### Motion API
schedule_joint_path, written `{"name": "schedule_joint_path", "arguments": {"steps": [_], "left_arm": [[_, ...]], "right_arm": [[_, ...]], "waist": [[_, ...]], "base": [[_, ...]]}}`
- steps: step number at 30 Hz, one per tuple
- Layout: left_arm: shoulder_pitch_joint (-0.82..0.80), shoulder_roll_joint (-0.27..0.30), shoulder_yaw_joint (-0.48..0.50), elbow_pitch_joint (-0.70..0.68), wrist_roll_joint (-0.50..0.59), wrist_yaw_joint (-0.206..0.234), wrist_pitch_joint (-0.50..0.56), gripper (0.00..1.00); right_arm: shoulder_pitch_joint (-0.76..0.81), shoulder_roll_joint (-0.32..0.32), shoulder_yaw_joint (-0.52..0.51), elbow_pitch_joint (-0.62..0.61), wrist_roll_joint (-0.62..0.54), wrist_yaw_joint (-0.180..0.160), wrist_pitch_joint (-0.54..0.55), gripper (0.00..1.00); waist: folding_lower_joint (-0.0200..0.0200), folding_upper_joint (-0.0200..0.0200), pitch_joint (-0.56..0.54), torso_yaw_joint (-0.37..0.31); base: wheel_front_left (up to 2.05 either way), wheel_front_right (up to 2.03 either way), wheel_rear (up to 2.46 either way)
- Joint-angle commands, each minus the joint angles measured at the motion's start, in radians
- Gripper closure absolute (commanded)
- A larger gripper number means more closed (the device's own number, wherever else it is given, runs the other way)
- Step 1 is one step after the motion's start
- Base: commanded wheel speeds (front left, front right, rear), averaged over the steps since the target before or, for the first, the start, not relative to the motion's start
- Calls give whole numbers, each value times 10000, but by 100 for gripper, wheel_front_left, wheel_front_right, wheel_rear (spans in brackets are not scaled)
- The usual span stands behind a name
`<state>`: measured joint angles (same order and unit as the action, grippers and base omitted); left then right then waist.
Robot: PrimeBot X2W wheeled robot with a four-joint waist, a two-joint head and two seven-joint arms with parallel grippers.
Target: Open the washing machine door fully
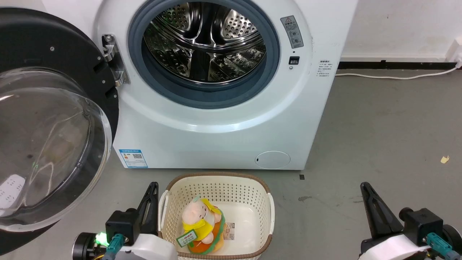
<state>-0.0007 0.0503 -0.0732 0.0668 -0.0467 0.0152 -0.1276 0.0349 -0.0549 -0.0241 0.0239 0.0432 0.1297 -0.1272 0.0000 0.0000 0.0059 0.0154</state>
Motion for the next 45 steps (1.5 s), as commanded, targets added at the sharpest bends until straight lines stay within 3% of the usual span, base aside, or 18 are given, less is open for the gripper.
{"name": "schedule_joint_path", "arguments": {"steps": [1, 45], "left_arm": [[4, 4, 62, -71, 76, -20, 53, 100], [6, 0, 585, -538, 382, -124, 1009, 100]], "right_arm": [[-94, 25, 20, -60, -61, 5, 42, 100], [-293, 42, 193, -200, -351, 9, 1004, 100]], "waist": [[0, 0, -1, -2], [0, 0, -46, -121]], "base": [[0, 0, 0], [0, 0, 0]]}}
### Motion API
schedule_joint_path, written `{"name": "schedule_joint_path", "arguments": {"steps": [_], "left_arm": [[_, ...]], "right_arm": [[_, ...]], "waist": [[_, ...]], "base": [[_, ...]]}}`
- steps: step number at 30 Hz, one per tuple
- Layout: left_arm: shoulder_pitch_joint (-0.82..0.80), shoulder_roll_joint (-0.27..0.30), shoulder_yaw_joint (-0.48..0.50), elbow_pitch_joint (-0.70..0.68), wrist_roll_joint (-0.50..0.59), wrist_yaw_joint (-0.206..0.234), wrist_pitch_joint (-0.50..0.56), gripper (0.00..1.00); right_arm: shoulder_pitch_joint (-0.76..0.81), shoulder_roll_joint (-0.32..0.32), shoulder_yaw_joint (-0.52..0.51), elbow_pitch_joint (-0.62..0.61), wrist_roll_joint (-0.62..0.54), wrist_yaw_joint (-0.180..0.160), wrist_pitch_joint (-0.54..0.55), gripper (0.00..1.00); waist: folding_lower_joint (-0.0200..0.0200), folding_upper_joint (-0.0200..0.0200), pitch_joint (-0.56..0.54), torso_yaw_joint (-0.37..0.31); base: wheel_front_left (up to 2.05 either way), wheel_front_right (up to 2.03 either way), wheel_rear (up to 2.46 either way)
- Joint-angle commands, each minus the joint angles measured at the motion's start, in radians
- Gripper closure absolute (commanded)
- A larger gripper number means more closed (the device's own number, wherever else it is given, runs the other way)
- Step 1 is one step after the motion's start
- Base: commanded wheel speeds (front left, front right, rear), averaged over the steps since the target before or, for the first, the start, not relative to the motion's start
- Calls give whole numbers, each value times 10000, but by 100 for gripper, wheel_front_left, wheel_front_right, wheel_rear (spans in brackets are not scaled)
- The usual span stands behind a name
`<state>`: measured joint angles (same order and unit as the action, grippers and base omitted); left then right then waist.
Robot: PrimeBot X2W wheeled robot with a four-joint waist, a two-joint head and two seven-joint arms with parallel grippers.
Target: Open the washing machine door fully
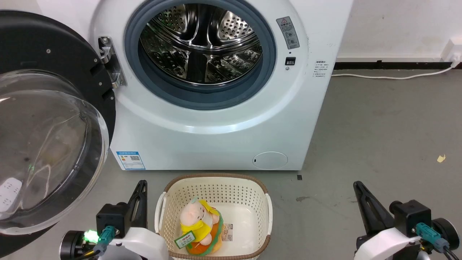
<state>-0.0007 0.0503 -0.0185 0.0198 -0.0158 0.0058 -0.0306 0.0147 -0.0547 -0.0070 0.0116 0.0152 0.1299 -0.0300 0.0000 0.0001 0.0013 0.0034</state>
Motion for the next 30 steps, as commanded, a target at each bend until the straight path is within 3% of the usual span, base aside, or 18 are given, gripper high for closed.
{"name": "schedule_joint_path", "arguments": {"steps": [1, 30], "left_arm": [[6, 0, 50, -78, 79, -32, 59, 100], [7, -1, 185, -198, 158, -58, 306, 100]], "right_arm": [[-96, 41, 26, -80, -78, 7, 52, 100], [-147, 45, 70, -116, -152, 8, 300, 100]], "waist": [[0, -1, -1, -3], [0, -1, -13, -34]], "base": [[0, 0, 0], [0, 0, 0]]}}
